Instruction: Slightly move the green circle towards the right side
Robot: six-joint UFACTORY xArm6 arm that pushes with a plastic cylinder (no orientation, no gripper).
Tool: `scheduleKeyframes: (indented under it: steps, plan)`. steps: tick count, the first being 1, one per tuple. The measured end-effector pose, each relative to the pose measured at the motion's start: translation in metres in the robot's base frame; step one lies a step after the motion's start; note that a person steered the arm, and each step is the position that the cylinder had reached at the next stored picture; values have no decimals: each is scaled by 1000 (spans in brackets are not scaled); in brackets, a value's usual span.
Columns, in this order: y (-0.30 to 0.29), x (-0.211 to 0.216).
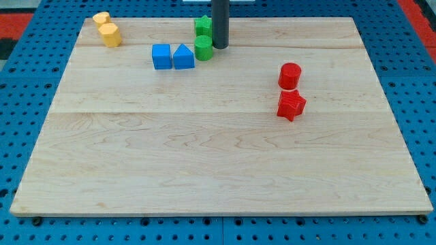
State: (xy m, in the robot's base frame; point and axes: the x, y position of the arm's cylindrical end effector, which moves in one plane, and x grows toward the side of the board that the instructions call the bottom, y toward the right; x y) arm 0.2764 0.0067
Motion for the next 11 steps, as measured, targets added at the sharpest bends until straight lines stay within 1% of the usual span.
scheduleKeyframes:
  steps: [1,2,3,4,5,6,7,8,9,10,11]
  plan:
    - [8,22]
    - [7,64]
    - [-28,94]
    - [-79,115]
    - [-120,107]
    - [-152,61]
    - [-167,18]
    - [-130,-5]
    - [-102,-16]
    - [-102,-15]
    - [-86,-8]
